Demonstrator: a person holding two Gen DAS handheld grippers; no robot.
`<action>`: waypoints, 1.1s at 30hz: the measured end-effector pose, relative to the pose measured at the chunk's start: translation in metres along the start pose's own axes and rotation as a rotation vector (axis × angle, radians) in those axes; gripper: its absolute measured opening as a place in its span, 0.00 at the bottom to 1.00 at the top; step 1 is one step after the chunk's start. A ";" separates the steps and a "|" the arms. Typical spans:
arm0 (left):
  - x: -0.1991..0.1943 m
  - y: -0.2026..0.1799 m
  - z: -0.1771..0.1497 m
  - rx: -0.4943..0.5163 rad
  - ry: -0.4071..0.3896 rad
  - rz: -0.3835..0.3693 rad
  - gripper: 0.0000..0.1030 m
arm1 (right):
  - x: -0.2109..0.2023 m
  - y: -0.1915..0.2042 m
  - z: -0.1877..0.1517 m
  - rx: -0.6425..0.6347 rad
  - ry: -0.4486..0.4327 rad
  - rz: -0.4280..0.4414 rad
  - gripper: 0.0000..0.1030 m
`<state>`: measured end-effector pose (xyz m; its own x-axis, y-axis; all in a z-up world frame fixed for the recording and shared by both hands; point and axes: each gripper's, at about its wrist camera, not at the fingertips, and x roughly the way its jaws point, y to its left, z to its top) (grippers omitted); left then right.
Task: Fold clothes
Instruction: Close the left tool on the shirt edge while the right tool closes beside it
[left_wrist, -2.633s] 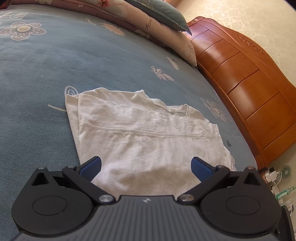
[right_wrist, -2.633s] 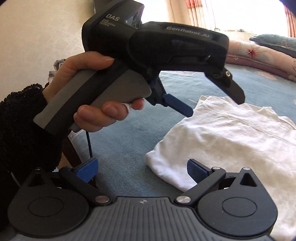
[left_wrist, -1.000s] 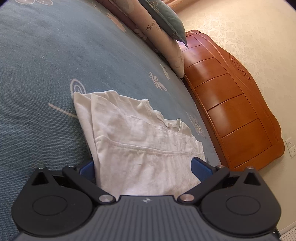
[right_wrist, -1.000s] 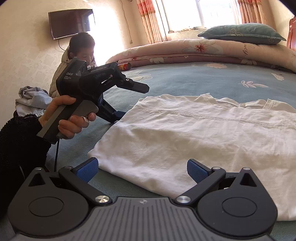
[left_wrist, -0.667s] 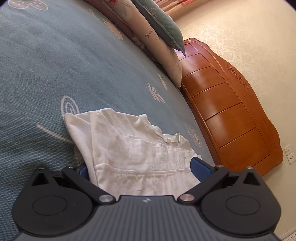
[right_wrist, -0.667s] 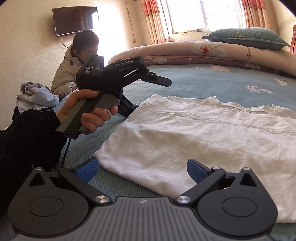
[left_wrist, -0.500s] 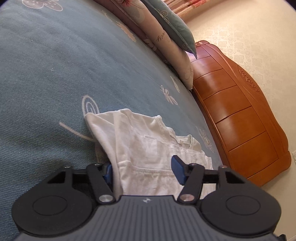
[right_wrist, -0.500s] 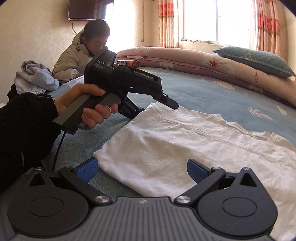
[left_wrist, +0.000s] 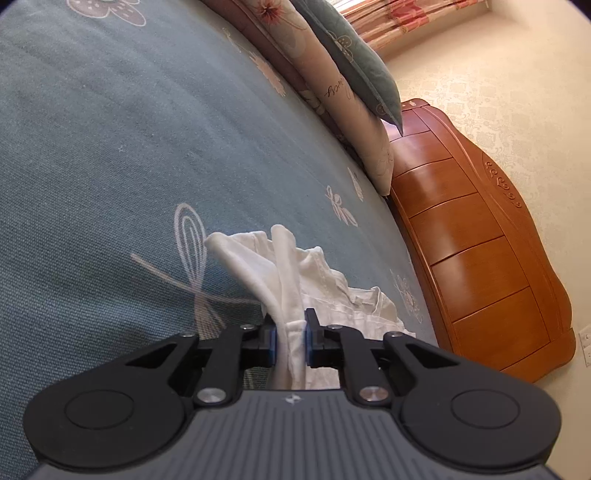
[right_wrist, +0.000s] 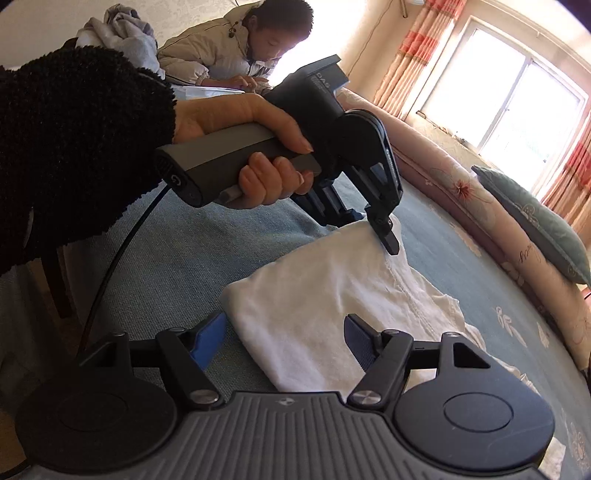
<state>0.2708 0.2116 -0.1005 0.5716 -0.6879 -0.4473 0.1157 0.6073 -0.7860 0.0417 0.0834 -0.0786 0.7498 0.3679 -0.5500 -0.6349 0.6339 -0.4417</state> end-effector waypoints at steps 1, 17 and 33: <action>0.000 -0.001 0.001 -0.004 -0.002 -0.008 0.11 | 0.002 0.006 0.001 -0.033 0.008 -0.019 0.71; 0.001 0.008 0.003 -0.044 0.001 -0.004 0.11 | 0.024 0.050 -0.008 -0.352 0.092 -0.318 0.08; -0.005 -0.012 0.002 -0.008 -0.059 0.084 0.11 | -0.025 -0.035 0.012 0.072 0.041 -0.160 0.03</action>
<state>0.2682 0.2081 -0.0882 0.6257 -0.6101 -0.4860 0.0595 0.6586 -0.7502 0.0470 0.0601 -0.0410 0.8311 0.2308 -0.5059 -0.4916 0.7301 -0.4746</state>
